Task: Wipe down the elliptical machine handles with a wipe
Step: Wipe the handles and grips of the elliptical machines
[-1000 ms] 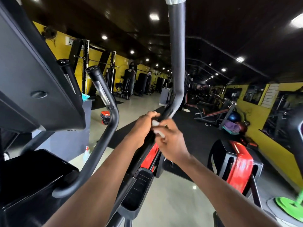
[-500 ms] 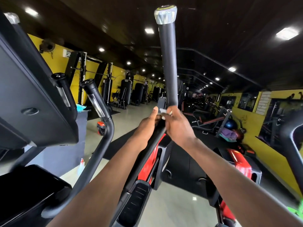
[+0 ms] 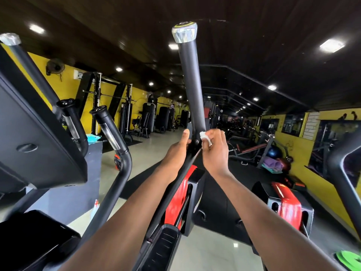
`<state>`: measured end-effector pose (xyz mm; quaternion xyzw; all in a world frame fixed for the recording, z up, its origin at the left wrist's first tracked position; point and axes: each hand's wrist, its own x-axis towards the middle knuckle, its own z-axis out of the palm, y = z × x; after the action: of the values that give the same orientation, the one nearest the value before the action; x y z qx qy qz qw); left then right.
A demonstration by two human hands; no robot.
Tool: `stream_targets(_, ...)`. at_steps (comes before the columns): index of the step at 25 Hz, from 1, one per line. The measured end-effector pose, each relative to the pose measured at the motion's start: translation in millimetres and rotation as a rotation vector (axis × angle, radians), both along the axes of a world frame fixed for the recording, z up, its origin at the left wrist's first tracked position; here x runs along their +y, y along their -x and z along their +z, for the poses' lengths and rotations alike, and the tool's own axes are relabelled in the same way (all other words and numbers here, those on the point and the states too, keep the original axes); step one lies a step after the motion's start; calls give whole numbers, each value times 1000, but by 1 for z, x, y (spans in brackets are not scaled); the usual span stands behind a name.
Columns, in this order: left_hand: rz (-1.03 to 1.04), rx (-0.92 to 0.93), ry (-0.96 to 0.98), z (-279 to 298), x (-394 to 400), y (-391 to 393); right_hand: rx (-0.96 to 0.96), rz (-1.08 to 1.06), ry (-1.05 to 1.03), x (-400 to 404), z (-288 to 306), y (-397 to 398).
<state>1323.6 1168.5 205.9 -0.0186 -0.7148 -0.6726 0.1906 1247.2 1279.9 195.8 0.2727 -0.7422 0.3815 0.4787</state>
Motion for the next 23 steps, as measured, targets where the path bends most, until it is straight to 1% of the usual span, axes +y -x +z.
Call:
stream_targets(1, 0, 2, 5, 2, 1, 0, -22, 24, 71, -4, -5, -1)
stream_targets(4, -6, 4, -1, 6, 3, -4, -161, 161, 99, -8, -38, -3)
stream_targets(5, -9, 4, -1, 6, 3, -3, -185, 197, 110, -6, -40, -4)
stream_targets(7, -8, 9, -10, 5, 3, -2, -136, 183, 178, -4, -18, -2)
stream_targets(9, 8, 26, -29, 5, 6, -3, 0, 123, 207, -7, 17, -7)
stream_targets(11, 9, 40, -42, 5, 6, -1, 131, 82, 58, -9, 25, -7)
stream_targets(14, 13, 53, -59, 4, 3, -2, 263, 42, -284, -2, -5, 1)
stream_targets(15, 14, 62, -56, 5, 2, -2, 313, 19, -336, 2, -8, 1)
stream_targets(16, 13, 73, -48, 6, 1, -1, 352, 7, -327, 3, 0, 0)
stream_targets(19, 3, 107, -32, 14, 3, -3, 411, 12, -180, -1, 42, -13)
stream_targets(20, -1, 116, -42, 17, 4, -3, 410, 25, -176, -2, 49, -15)
stream_targets(23, 0, 165, -90, 28, 4, -5, 347, 51, -310, 2, 32, -5)
